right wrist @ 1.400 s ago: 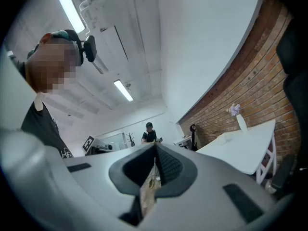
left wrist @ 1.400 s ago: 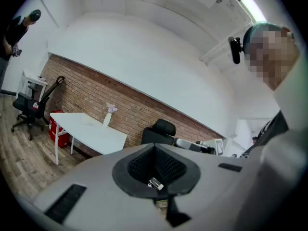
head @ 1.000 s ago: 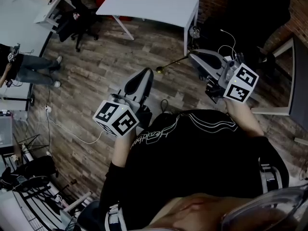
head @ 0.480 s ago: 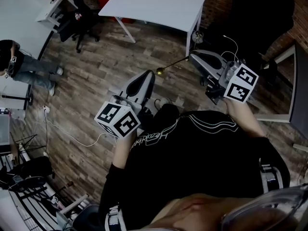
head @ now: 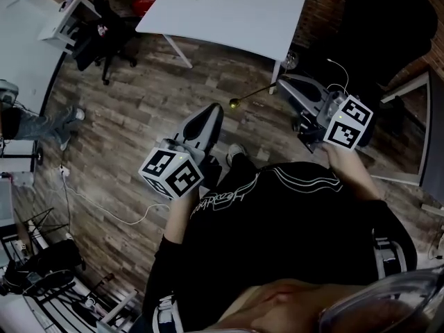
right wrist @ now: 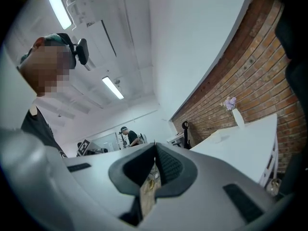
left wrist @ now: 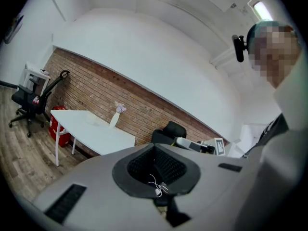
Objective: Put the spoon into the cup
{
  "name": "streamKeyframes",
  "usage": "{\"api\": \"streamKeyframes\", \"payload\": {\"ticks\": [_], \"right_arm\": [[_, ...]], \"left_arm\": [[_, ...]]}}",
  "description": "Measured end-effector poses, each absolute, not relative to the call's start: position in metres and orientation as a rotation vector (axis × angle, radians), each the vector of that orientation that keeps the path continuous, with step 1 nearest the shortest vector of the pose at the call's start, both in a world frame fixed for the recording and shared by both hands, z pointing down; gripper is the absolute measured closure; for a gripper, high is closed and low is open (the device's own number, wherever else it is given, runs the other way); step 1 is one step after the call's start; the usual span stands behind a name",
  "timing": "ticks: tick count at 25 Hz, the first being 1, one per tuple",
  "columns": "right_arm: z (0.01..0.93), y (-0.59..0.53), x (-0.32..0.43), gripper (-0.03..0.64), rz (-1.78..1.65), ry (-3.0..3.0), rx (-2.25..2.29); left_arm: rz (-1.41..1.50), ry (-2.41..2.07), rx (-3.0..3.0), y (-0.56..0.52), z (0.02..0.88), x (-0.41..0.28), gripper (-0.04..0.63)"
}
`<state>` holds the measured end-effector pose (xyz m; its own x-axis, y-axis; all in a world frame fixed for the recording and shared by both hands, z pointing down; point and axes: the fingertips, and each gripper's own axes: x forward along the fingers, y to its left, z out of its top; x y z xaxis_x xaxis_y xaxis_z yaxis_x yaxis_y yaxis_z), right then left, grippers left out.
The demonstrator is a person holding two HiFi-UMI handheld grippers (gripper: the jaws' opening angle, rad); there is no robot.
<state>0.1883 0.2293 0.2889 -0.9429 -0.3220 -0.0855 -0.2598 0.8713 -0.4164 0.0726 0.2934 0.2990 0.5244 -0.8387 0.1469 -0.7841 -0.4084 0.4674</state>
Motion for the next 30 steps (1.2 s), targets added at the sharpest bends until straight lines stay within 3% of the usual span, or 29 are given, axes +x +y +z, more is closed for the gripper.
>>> {"api": "streamKeyframes", "payload": {"ticks": [14, 30], "right_arm": [[0.282, 0.073, 0.04, 0.617, -0.612, 2.868, -0.516], [0.308, -0.07, -0.021, 0.617, -0.652, 2.857, -0.494]], "left_arm": [[-0.075, -1.348, 2.284, 0.13, 0.302, -0.087, 0.591], [-0.04, -1.351, 2.25, -0.011, 0.329, -0.144, 0.591]]}}
